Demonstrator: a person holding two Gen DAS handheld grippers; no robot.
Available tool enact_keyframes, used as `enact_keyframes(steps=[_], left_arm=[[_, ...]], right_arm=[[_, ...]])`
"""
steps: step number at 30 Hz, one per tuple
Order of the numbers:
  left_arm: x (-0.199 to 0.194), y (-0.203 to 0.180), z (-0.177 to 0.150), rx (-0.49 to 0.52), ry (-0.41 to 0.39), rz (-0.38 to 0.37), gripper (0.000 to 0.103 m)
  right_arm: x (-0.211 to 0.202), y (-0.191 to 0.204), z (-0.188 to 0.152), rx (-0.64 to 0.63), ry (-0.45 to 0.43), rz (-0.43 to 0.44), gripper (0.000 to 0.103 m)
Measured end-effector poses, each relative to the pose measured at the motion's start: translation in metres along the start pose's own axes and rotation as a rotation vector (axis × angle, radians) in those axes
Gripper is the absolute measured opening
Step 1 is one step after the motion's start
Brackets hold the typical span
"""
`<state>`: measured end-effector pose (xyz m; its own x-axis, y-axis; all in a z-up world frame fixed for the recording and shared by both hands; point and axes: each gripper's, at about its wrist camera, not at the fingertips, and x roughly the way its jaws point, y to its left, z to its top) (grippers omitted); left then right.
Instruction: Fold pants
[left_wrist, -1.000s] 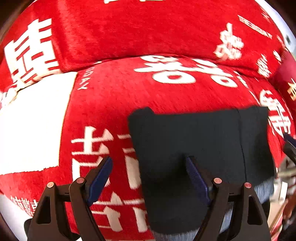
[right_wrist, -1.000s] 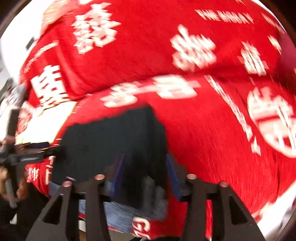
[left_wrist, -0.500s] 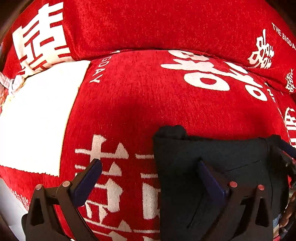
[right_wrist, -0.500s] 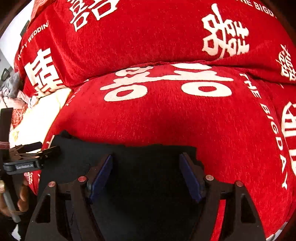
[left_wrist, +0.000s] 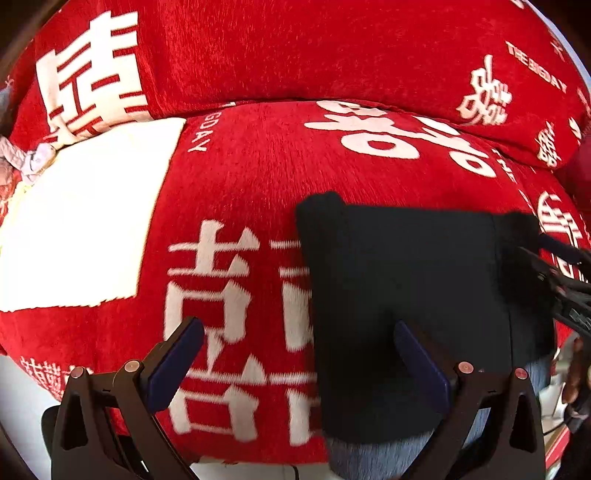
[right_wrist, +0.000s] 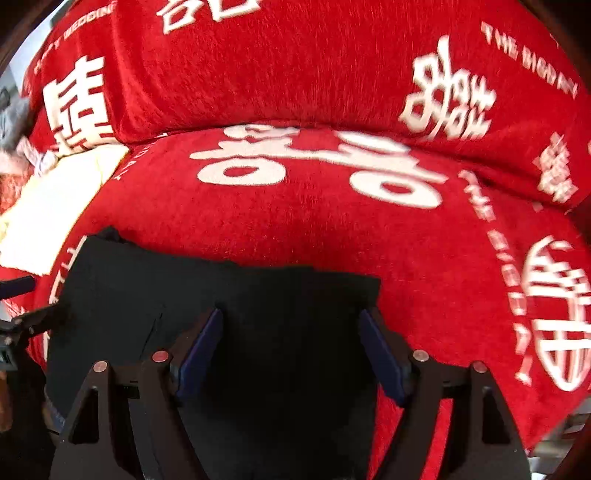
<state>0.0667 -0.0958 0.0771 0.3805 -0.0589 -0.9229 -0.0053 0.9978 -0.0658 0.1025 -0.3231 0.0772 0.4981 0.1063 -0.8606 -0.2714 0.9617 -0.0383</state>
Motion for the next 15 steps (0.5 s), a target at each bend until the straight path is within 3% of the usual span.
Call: enact_keyframes(steps=[3, 8, 12, 15], left_arm=[[-0.010, 0.000, -0.017, 0.017, -0.009, -0.004, 0.103], [-0.007, -0.008, -0.040, 0.058, -0.003, -0.005, 0.103], [0.002, -0.013, -0.047, 0.079, -0.009, 0.000, 0.103], [0.001, -0.010, -0.049, 0.063, -0.009, -0.015, 0.103]], right_arm=[[-0.039, 0.027, -0.032, -0.055, -0.056, -0.002, 0.081], [-0.049, 0.048, -0.083, -0.112, -0.020, -0.023, 0.082], [-0.027, 0.022, -0.103, -0.037, 0.055, -0.073, 0.084], [-0.027, -0.002, -0.109, 0.067, 0.077, -0.038, 0.090]])
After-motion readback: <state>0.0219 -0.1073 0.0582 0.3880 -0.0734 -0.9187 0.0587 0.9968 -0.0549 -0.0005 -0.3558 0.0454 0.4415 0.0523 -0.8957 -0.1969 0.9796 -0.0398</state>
